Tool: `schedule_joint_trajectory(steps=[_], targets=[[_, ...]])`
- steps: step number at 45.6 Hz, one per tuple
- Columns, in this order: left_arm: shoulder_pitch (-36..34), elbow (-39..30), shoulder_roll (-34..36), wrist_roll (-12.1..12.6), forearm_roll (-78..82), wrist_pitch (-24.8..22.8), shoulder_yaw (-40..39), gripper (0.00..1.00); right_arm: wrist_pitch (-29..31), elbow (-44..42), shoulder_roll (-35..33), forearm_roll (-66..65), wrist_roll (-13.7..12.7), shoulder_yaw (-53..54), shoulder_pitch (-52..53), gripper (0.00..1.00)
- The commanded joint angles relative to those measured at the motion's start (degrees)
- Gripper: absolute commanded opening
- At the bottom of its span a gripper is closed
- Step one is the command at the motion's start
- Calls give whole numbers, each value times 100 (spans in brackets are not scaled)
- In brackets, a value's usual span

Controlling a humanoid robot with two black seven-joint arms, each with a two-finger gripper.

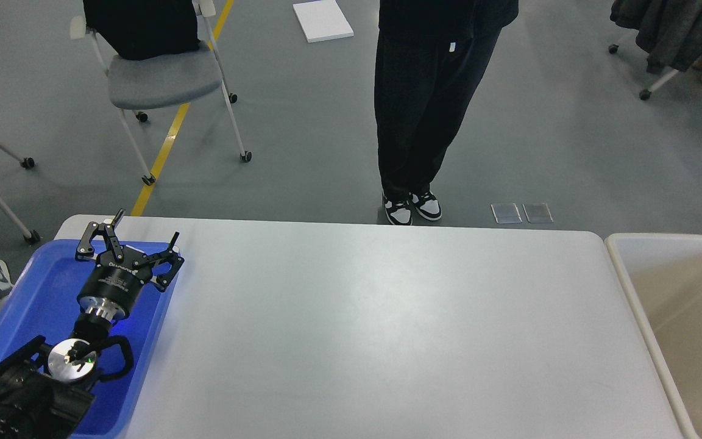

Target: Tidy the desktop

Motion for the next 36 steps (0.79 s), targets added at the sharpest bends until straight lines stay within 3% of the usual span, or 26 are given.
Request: schedule_joint_trajectory(steps=[1,7,18,26,36], targets=[[0,0,0,-2,-10,0,-1,100,-2210,-598,108,1445,-2,1272,-2162,0],[0,0,0,7,-1,0,-1,100,-2976,-1369,687,2290,-11,2247,-3392,0],[0,0,0,-2,-10,0,-1,100,-3030,-3427,1997,2449,-29,4401,-4879,0],[0,0,0,-2,-10,0,-1,100,-3205,-3666,2315,2458,-20,5395,-5353,0],[0,0,0,-2,-10,0,-1,100,-3118,-3683,2323,2572,-73,5791,-5468,0]])
